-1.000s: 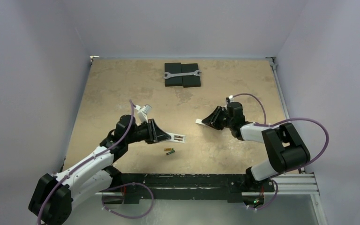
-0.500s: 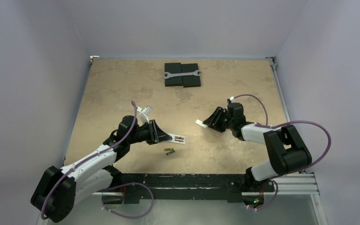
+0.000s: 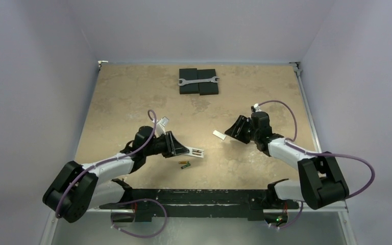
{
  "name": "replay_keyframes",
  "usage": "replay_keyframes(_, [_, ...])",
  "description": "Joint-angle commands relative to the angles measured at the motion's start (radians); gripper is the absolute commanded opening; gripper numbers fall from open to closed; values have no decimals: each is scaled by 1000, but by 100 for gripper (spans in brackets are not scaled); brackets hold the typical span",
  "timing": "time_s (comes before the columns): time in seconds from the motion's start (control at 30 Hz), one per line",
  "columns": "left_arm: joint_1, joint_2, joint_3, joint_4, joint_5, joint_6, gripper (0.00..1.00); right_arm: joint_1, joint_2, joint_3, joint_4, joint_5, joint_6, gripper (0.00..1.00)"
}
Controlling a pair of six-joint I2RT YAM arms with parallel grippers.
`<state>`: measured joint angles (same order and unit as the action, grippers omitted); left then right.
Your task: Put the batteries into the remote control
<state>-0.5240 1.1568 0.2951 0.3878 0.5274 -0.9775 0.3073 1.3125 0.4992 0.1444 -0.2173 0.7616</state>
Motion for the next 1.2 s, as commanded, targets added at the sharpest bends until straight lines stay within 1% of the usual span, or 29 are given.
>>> replay_keyframes(0.0, [1, 65, 4, 134, 2, -13, 0, -3, -51, -4, -44, 20, -42, 53])
replay_keyframes(0.17, [1, 124, 15, 162, -6, -16, 0, -2, -130, -13, -87, 21, -58, 53])
replay_keyframes(0.27, [1, 157, 24, 171, -13, -13, 6, -3, -177, -14, -120, 46, -67, 54])
replay_keyframes(0.47, [1, 222, 35, 186, -11, -11, 26, -2, -216, -30, -140, 46, -77, 54])
replay_keyframes(0.6, [1, 240, 49, 167, -12, 0, 32, -2, -221, -53, -105, -10, -82, 54])
replay_keyframes(0.7, [1, 240, 67, 119, -18, 20, 37, -1, -215, -63, -82, -63, -97, 54])
replay_keyframes(0.83, [0, 221, 94, 26, -46, 56, 43, 7, -209, -71, -70, -96, -107, 54])
replay_keyframes(0.93, [1, 207, 124, -74, -79, 97, 51, 18, -209, -77, -59, -106, -103, 54])
replay_keyframes(1.0, [1, 200, 139, -121, -94, 112, 54, 27, -210, -79, -55, -110, -98, 54])
replay_keyframes(1.03, [1, 199, 147, -143, -98, 123, 59, 33, -211, -79, -52, -111, -95, 54])
replay_keyframes(1.17, [1, 193, 169, -209, -114, 146, 62, 58, -213, -78, -44, -107, -84, 55])
